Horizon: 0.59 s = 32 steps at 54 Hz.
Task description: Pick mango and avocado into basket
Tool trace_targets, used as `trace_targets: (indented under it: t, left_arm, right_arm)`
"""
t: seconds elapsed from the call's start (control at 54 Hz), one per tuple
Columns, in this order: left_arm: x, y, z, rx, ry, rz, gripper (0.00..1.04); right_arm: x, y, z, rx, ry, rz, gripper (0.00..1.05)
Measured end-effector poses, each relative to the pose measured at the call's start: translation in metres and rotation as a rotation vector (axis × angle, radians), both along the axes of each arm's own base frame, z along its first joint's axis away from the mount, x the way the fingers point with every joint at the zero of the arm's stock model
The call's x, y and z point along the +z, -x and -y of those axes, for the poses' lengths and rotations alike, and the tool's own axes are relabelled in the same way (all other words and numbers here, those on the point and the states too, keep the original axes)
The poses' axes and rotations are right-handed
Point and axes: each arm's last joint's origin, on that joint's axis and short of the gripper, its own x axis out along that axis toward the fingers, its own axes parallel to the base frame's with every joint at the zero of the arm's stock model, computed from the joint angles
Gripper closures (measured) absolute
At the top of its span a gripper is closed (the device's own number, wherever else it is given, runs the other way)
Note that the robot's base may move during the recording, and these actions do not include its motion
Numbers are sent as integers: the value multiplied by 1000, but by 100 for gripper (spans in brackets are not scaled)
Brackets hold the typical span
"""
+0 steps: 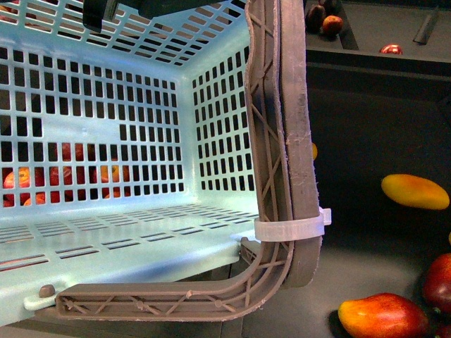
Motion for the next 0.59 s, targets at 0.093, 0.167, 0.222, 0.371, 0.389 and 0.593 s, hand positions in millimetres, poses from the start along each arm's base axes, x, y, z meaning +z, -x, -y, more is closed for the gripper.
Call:
trace_targets:
  t: [0.093,0.167,0.222,0.371,0.389,0.593]
  left_arm:
    - [0,0,0,0,0,0,94]
    - [0,0,0,0,0,0,94]
    - [0,0,0,0,0,0,94]
    - [0,0,0,0,0,0,94]
    - [0,0,0,0,0,0,94]
    - [0,0,0,0,0,0,94]
  right_arm:
    - [-4,-1,1,-1,0,0,8]
    - [-5,-4,2,-1,6,12,8]
    - [-5,-7,3,1,12,21,8]
    - [-8,-9,6,6,17,31,11]
    - [-7,-10,6,7,19,33,13]
    - [-8,-8,10,20,33,34,42]
